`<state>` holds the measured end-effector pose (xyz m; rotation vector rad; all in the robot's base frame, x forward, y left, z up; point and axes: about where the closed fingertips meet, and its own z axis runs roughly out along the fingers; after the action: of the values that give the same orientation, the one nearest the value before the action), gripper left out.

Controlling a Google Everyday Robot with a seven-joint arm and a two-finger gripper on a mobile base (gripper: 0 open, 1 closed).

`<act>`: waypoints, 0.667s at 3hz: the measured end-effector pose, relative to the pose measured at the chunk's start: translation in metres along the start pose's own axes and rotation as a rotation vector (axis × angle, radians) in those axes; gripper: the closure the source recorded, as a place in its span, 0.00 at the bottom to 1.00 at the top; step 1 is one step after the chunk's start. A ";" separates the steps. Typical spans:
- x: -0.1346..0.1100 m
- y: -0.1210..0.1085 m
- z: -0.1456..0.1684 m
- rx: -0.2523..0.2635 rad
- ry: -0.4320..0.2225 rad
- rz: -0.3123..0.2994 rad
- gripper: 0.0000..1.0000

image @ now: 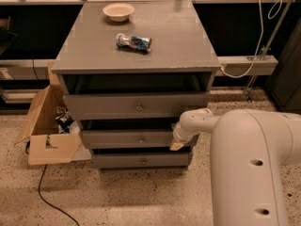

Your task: Open middle drawer

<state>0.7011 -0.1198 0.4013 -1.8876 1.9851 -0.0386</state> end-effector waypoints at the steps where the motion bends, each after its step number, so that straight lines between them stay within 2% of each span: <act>1: -0.020 0.024 -0.025 0.026 0.003 -0.069 0.73; 2: -0.023 0.024 -0.032 0.024 0.000 -0.072 0.95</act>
Offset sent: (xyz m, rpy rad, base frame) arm -0.0928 0.0483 0.0312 -0.0160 0.0008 0.2208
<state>0.6686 -0.1036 0.4298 -1.9432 1.9085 -0.0822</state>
